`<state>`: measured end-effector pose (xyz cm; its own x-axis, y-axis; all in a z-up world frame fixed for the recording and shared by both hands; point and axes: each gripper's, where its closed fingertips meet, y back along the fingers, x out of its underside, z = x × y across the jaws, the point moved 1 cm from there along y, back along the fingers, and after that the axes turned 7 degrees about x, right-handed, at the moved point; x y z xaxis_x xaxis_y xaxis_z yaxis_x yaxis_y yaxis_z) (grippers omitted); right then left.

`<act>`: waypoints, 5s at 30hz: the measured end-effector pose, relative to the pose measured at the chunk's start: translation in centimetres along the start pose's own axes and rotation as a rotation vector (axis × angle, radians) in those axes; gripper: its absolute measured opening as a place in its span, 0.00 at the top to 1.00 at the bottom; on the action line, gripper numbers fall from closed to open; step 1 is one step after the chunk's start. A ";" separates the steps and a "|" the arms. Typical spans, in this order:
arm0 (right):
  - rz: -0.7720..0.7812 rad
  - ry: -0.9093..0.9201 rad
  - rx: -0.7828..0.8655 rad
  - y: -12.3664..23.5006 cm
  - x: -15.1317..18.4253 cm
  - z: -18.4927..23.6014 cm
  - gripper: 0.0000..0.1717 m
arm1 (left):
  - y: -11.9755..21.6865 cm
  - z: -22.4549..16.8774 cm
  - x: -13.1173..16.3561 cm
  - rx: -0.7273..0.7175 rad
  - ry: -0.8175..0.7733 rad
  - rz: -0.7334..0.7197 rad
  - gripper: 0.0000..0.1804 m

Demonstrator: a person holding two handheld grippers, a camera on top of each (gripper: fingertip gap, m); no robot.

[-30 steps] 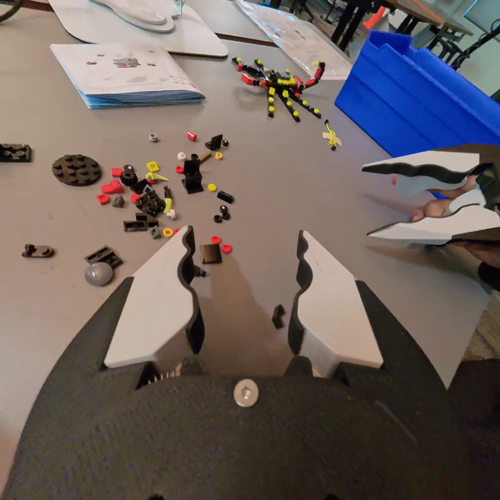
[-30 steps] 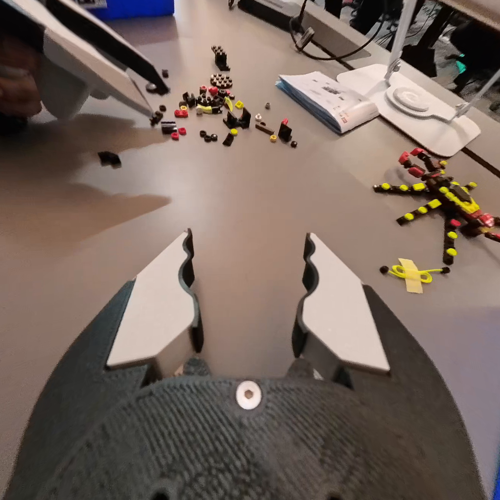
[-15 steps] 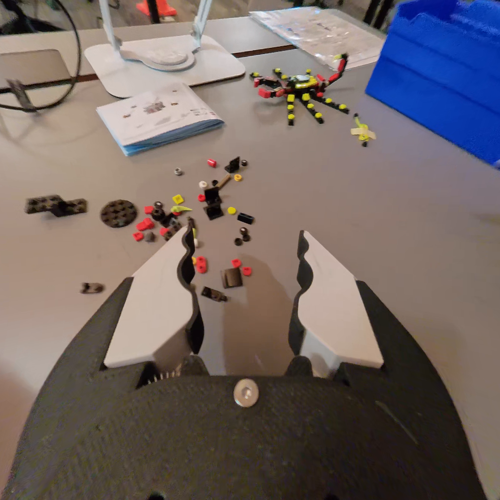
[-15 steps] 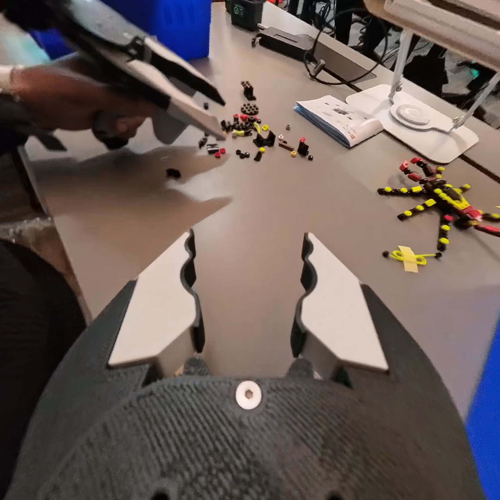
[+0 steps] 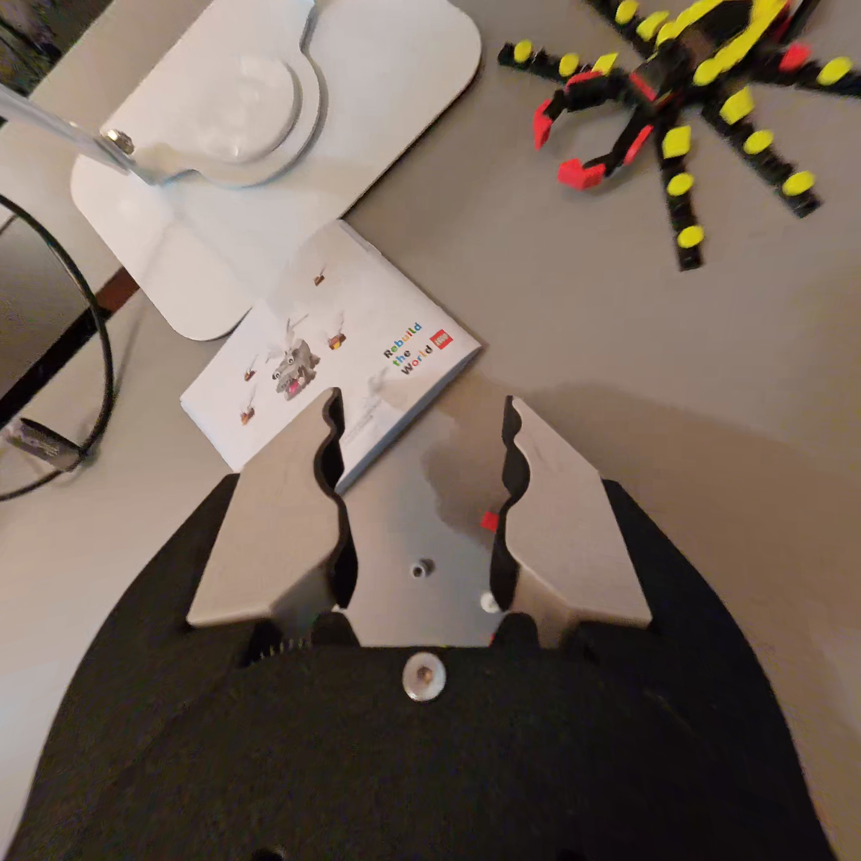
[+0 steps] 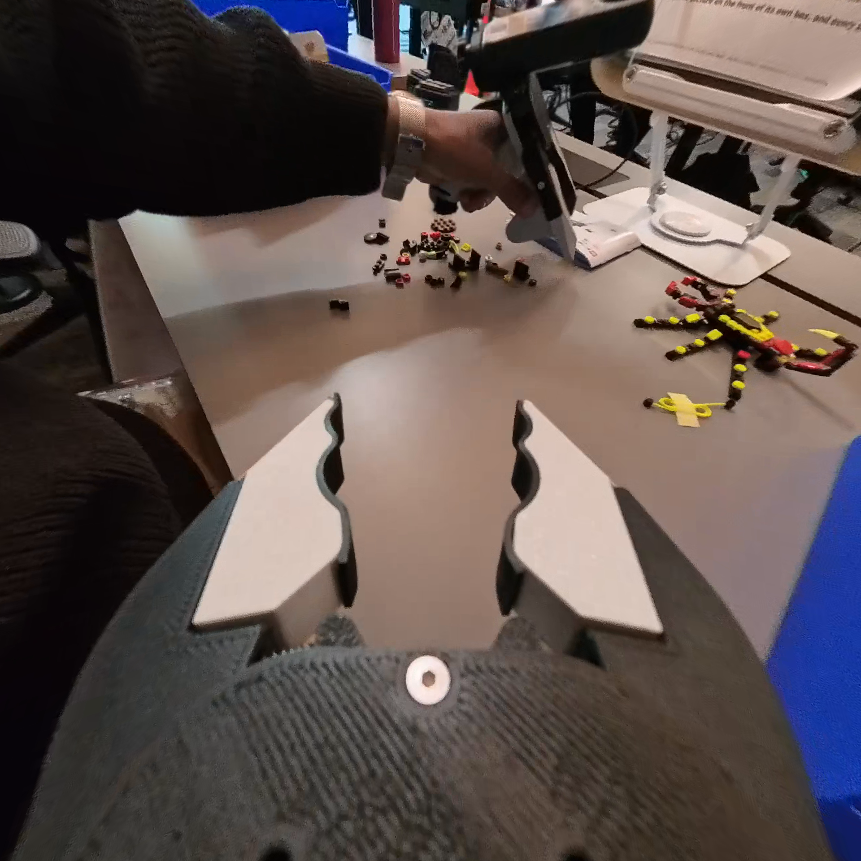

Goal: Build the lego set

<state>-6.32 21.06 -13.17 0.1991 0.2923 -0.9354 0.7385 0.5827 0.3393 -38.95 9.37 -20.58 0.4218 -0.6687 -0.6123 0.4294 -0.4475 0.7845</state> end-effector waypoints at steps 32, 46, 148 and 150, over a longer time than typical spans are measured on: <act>-0.303 -0.281 -0.189 2.7 -4.3 0.2 0.42 | 28.6 -24.8 -3.9 1.298 0.162 -0.758 1.00; -0.299 -0.360 -0.451 4.0 -4.7 3.0 1.00 | 23.4 -25.0 -0.1 1.269 0.492 -0.765 1.00; 0.470 0.430 -0.048 -12.7 -5.4 -23.8 0.81 | 17.6 -24.7 8.9 0.915 0.278 -0.519 0.87; 0.616 0.498 -0.163 -15.6 -3.5 -23.8 0.77 | 17.6 -24.5 9.1 0.898 0.261 -0.514 0.87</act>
<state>-33.81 29.02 -12.84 0.2008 0.8781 -0.4343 0.4785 0.2989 0.8256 -7.96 9.95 -14.75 0.5612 -0.1745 -0.8091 -0.0966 -0.9846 0.1454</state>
